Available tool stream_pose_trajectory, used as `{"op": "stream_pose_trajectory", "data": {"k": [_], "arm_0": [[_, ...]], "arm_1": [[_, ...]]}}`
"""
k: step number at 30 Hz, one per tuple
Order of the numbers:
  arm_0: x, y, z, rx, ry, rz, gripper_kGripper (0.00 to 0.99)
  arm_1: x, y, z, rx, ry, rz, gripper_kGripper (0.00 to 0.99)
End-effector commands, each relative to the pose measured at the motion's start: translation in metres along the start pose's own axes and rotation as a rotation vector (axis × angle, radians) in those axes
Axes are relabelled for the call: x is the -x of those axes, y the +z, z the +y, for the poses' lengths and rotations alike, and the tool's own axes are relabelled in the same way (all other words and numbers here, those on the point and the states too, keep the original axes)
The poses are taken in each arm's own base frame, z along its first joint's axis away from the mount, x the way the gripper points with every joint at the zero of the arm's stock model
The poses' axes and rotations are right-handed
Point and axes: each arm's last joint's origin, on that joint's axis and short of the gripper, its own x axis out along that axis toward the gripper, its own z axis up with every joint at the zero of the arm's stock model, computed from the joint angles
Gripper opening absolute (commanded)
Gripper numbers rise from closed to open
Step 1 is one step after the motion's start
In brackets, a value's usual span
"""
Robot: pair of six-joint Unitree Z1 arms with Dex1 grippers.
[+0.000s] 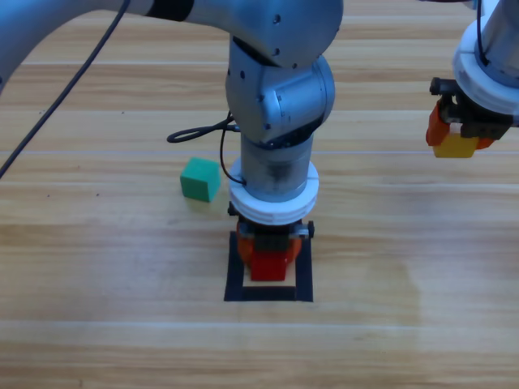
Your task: Stack the blocks in the rectangular block: red at the bottom, yellow in the middle, green on top
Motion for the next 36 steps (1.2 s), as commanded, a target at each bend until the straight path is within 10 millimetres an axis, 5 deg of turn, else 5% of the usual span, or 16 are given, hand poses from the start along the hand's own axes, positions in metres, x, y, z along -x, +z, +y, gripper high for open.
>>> {"op": "stream_pose_trajectory", "data": {"k": [1, 9, 21, 36], "arm_0": [[-0.019, -0.008, -0.015, -0.047, 0.003, 0.046, 0.087], [-0.012, -0.011, -0.019, -0.034, -0.004, 0.034, 0.402], [-0.025, -0.014, -0.015, -0.034, 0.048, 0.048, 0.402], [-0.034, -0.006, -0.008, -0.035, 0.075, 0.051, 0.279]], "arm_1": [[0.0, -0.007, 0.007, 0.028, -0.013, 0.005, 0.014], [-0.002, -0.007, 0.008, 0.029, -0.017, 0.009, 0.014], [-0.005, -0.007, 0.008, 0.03, -0.018, 0.017, 0.014], [-0.006, -0.008, 0.011, 0.035, -0.02, 0.016, 0.014]]}}
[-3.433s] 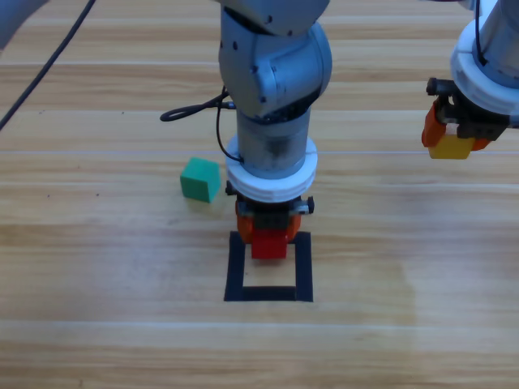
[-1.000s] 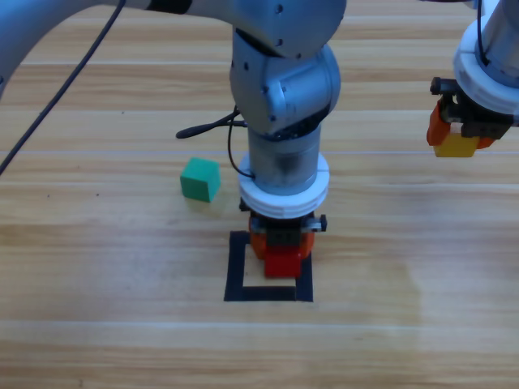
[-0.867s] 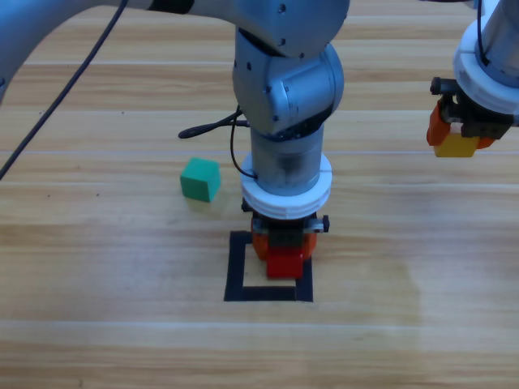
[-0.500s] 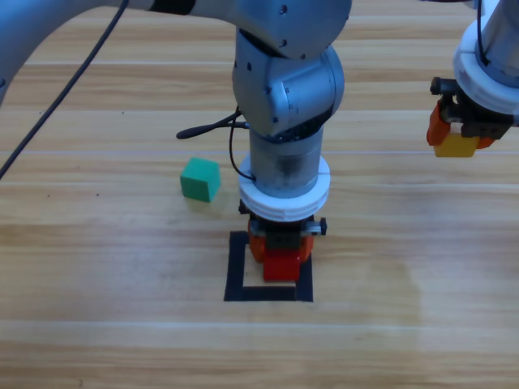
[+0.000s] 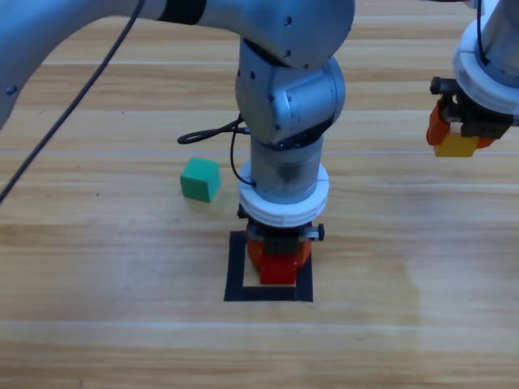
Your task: Stack the blocks in the rectangular block: red at the bottom, yellow in the middle, green on top
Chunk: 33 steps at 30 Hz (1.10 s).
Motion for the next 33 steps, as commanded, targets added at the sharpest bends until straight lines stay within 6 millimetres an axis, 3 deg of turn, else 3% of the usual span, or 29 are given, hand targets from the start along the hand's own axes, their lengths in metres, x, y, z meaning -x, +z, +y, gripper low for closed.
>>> {"op": "stream_pose_trajectory", "data": {"k": [1, 5, 7, 10, 12, 14, 19, 22, 26, 33], "arm_0": [[-0.033, -0.002, 0.002, -0.015, 0.088, 0.037, 0.281], [-0.032, -0.002, 0.004, -0.013, 0.092, 0.038, 0.291], [-0.034, -0.001, 0.004, -0.01, 0.093, 0.039, 0.367], [-0.034, -0.001, 0.003, -0.003, 0.086, 0.038, 0.607], [-0.033, -0.002, 0.002, 0.008, 0.085, 0.036, 0.874], [-0.031, -0.002, 0.003, 0.01, 0.083, 0.034, 0.985], [-0.02, -0.002, 0.004, 0.022, 0.063, 0.019, 0.99], [0.004, -0.004, 0.006, 0.054, 0.03, -0.031, 0.99], [0.053, -0.002, 0.011, 0.098, -0.055, -0.126, 0.99], [0.137, -0.016, 0.046, 0.154, -0.172, -0.261, 0.99]], "arm_1": [[-0.007, -0.008, 0.011, 0.037, -0.019, 0.02, 0.014], [-0.006, -0.007, 0.012, 0.038, -0.017, 0.018, 0.014], [-0.006, -0.007, 0.012, 0.037, -0.015, 0.016, 0.014], [-0.005, -0.007, 0.012, 0.035, -0.014, 0.014, 0.014], [-0.005, -0.006, 0.012, 0.035, -0.016, 0.012, 0.014], [-0.005, -0.006, 0.012, 0.035, -0.017, 0.009, 0.014], [-0.005, -0.007, 0.012, 0.037, -0.018, 0.01, 0.014], [-0.003, -0.007, 0.012, 0.039, -0.016, 0.005, 0.014], [0.007, -0.009, 0.011, 0.042, -0.008, -0.014, 0.014], [0.013, -0.01, 0.01, 0.032, -0.008, -0.015, 0.014]]}}
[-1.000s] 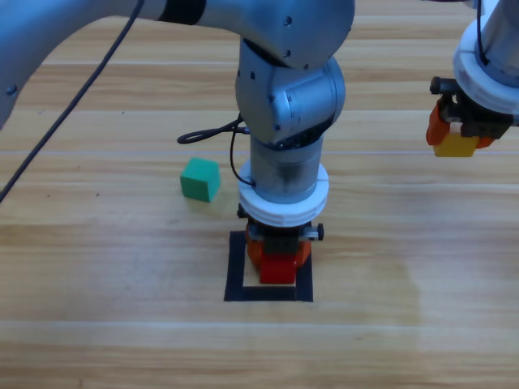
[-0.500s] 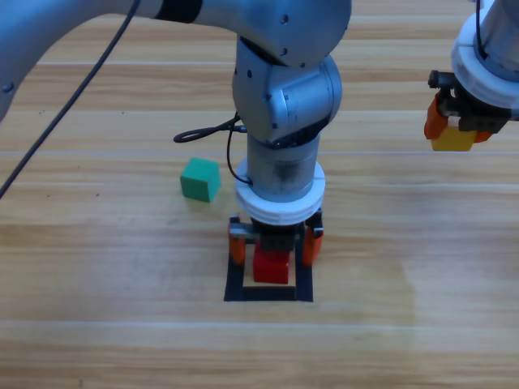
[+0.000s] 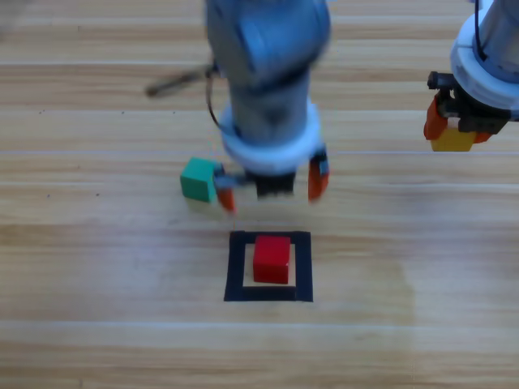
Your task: Stack the blocks in the rectangular block: red at the bottom, yellow in the middle, green on top
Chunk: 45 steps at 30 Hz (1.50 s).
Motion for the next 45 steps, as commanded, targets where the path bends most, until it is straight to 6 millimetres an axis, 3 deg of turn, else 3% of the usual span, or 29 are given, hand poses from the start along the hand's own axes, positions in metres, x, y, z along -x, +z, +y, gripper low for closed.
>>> {"op": "stream_pose_trajectory", "data": {"k": [1, 5, 10, 14, 20, 23, 29, 33, 45], "arm_0": [[0.086, -0.002, 0.032, 0.045, -0.121, -0.116, 0.99], [0.121, -0.009, 0.061, 0.063, -0.151, -0.167, 0.99], [0.162, -0.013, 0.1, -0.002, -0.19, -0.247, 0.989], [0.186, -0.008, 0.134, -0.063, -0.212, -0.286, 0.986], [0.207, -0.001, 0.18, -0.147, -0.244, -0.304, 0.974], [0.208, 0.001, 0.195, -0.17, -0.249, -0.292, 0.973], [0.214, -0.005, 0.213, -0.188, -0.258, -0.301, 0.973], [0.219, -0.009, 0.219, -0.193, -0.267, -0.316, 0.971], [0.214, -0.013, 0.223, -0.202, -0.252, -0.301, 0.977]], "arm_1": [[0.01, -0.011, 0.007, 0.023, -0.009, 0.007, 0.014], [0.009, -0.024, 0.019, 0.015, 0.011, 0.058, 0.014], [0.012, -0.052, 0.051, 0.03, 0.058, 0.109, 0.014], [0.002, -0.067, 0.08, 0.023, 0.083, 0.156, 0.015], [-0.014, -0.072, 0.113, -0.024, 0.108, 0.195, 0.015], [-0.021, -0.073, 0.125, -0.033, 0.104, 0.203, 0.017], [-0.028, -0.08, 0.149, -0.035, 0.079, 0.223, 0.025], [-0.032, -0.085, 0.158, -0.039, 0.08, 0.227, 0.124], [-0.058, -0.082, 0.181, -0.026, 0.033, 0.257, 0.124]]}}
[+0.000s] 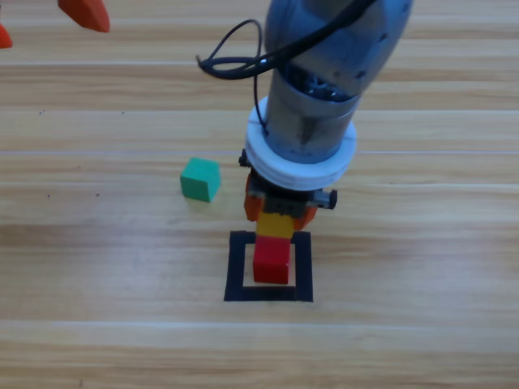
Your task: Stack the blocks in the rectangular block: red at the bottom, yellow in the middle, green on top
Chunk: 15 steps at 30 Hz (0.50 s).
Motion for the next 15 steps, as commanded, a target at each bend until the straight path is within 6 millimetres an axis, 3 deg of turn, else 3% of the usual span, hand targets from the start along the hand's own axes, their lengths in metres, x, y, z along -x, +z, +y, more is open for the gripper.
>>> {"op": "stream_pose_trajectory", "data": {"k": [1, 15], "arm_0": [[-0.0002, -0.0033, 0.0075, 0.002, 0.005, 0.007, 0.977], [-0.0078, -0.0053, 0.0077, 0.005, 0.011, 0.018, 0.977]], "arm_1": [[-0.0445, -0.0095, 0.0175, 0.03, -0.097, 0.065, 0.124], [-0.0517, -0.0094, 0.0197, 0.009, -0.111, 0.079, 0.124]]}}
